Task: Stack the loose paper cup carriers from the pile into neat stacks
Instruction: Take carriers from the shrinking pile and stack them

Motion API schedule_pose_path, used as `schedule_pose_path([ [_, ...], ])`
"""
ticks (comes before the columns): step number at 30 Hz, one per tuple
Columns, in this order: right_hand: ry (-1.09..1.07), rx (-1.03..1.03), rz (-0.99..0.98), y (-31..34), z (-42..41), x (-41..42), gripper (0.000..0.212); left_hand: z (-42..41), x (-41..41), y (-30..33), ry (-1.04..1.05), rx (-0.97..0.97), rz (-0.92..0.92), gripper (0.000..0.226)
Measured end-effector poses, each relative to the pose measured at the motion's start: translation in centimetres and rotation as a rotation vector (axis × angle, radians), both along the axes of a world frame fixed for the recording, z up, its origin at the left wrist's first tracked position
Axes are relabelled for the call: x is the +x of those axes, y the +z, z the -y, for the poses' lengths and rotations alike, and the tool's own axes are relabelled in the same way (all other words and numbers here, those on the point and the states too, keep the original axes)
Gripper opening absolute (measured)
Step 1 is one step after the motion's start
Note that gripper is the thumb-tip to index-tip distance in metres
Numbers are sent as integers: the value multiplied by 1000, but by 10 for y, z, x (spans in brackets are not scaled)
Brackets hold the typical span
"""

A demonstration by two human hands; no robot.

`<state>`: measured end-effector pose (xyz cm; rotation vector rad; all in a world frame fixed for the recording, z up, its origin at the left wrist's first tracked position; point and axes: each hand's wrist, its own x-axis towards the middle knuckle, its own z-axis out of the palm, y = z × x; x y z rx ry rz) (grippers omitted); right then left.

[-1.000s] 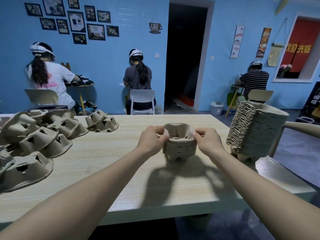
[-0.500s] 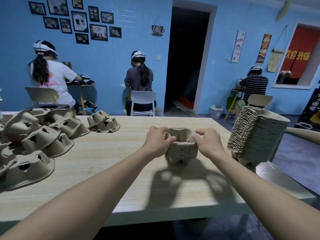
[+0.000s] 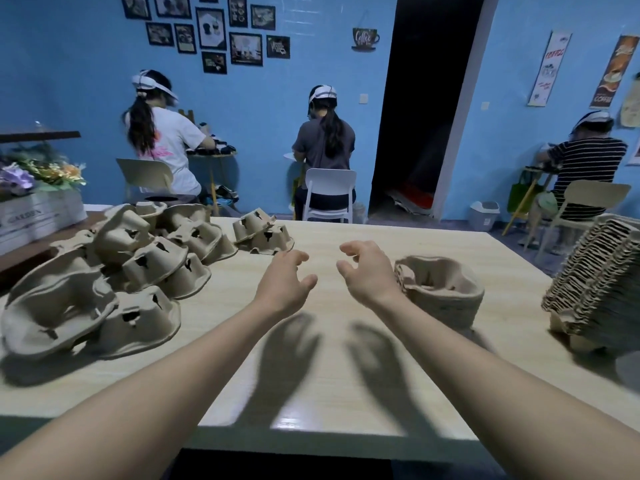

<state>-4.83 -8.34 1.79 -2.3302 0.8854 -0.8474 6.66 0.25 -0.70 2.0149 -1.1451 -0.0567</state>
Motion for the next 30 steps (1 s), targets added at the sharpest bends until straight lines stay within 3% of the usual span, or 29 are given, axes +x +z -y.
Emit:
schedule_pose_path([
  [7,54,55,-129,-37,9,65,36,-5,56,-25,111,33,-22,41],
  [15,-1,-97,-331,-69,47,98,37,11,105,-52,164,72,62,41],
  [24,31,-186,-366,-79,64,110,34,58,146,-50,243,-5,156,48],
  [30,45,-182,-367,-79,64,111,35,99,169,-30,349,-36,223,41],
])
